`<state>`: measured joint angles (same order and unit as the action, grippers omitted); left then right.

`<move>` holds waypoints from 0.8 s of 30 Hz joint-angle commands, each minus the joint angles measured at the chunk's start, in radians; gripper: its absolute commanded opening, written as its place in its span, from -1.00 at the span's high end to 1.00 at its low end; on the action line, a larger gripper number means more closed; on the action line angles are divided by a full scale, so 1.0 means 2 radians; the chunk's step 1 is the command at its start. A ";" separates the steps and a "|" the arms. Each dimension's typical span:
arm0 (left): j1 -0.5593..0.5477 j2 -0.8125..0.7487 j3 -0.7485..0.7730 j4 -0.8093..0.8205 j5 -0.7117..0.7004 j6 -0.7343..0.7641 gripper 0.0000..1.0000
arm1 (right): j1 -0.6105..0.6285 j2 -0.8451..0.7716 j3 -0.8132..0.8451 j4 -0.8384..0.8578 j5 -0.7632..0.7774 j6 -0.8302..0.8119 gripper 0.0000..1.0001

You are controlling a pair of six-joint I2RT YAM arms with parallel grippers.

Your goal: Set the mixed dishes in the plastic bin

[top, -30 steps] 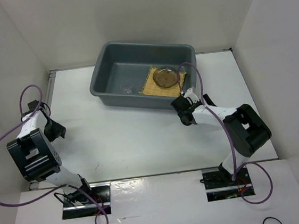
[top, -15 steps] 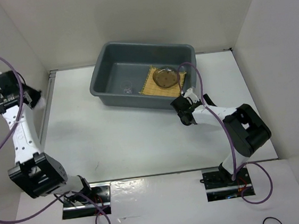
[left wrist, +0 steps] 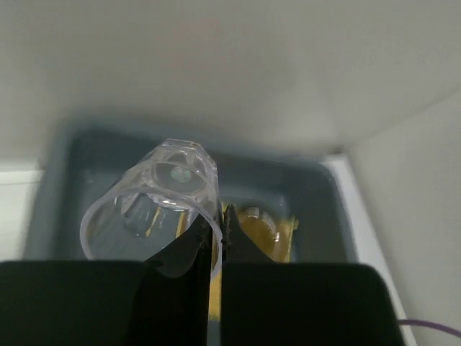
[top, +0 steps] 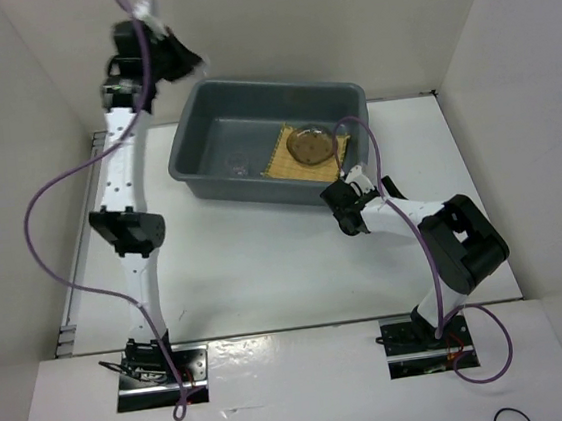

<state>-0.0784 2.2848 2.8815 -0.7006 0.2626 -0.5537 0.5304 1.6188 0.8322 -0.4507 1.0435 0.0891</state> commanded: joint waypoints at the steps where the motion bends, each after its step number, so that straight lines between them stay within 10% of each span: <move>1: -0.046 0.019 -0.080 -0.078 -0.081 0.003 1.00 | 0.004 0.005 -0.003 -0.022 -0.016 -0.017 -0.97; 3: -0.073 0.064 -0.072 -0.071 -0.117 -0.012 1.00 | 0.004 0.005 -0.003 -0.022 -0.016 -0.017 -0.97; 5: -0.090 0.134 0.112 -0.130 -0.134 -0.012 1.00 | 0.004 0.005 -0.003 -0.022 -0.016 -0.017 -0.97; 9: -0.103 0.127 -0.009 -0.053 -0.153 -0.026 1.00 | 0.004 0.000 -0.003 -0.022 -0.006 -0.017 -0.97; 13: -0.103 0.216 0.119 -0.098 -0.148 -0.031 1.00 | 0.004 -0.006 -0.003 -0.022 -0.002 -0.017 -0.97; 24: -0.110 0.250 0.080 -0.105 -0.175 -0.003 1.00 | 0.004 -0.006 -0.003 -0.022 0.007 -0.012 -0.97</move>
<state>-0.2989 2.7682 3.0478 -0.9024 -0.0444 -0.5793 0.5304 1.6146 0.8322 -0.4519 1.0439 0.0837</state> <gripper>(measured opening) 0.042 0.983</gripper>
